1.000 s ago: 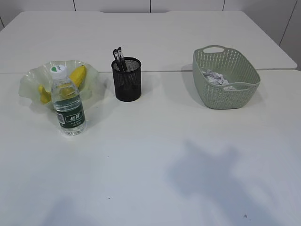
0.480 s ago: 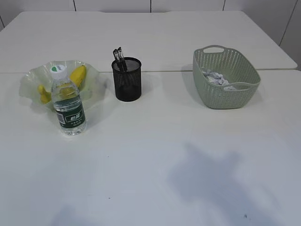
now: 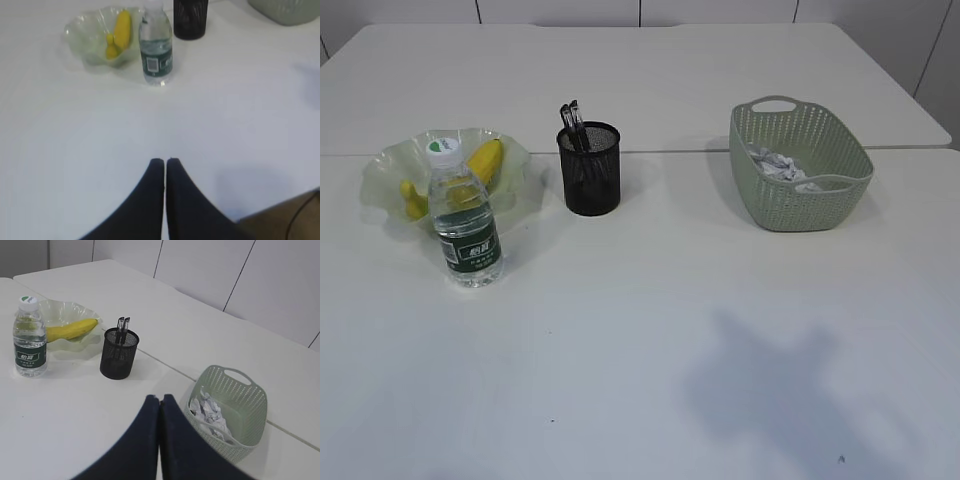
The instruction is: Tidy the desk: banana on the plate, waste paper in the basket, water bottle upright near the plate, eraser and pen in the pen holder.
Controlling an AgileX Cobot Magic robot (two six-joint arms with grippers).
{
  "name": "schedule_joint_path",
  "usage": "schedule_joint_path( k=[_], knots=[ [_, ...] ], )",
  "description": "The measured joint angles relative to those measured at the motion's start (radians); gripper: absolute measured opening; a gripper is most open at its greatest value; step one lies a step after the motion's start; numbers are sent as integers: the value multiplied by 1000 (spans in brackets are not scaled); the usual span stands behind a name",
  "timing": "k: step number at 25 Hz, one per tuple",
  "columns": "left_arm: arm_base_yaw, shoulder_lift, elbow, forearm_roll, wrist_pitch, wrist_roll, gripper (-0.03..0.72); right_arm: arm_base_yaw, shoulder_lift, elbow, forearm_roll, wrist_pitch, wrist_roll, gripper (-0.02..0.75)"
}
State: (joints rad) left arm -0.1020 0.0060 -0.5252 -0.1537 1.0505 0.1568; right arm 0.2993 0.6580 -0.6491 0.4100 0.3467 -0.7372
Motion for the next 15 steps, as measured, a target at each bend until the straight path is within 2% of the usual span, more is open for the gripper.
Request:
schedule_joint_path(
  k=[9, 15],
  knots=[
    [0, 0, 12, 11, 46, 0, -24, 0, -9, 6, 0, 28, 0, -16],
    [0, 0, 12, 12, 46, 0, -24, 0, -41, 66, 0, 2, 24, -16]
  ],
)
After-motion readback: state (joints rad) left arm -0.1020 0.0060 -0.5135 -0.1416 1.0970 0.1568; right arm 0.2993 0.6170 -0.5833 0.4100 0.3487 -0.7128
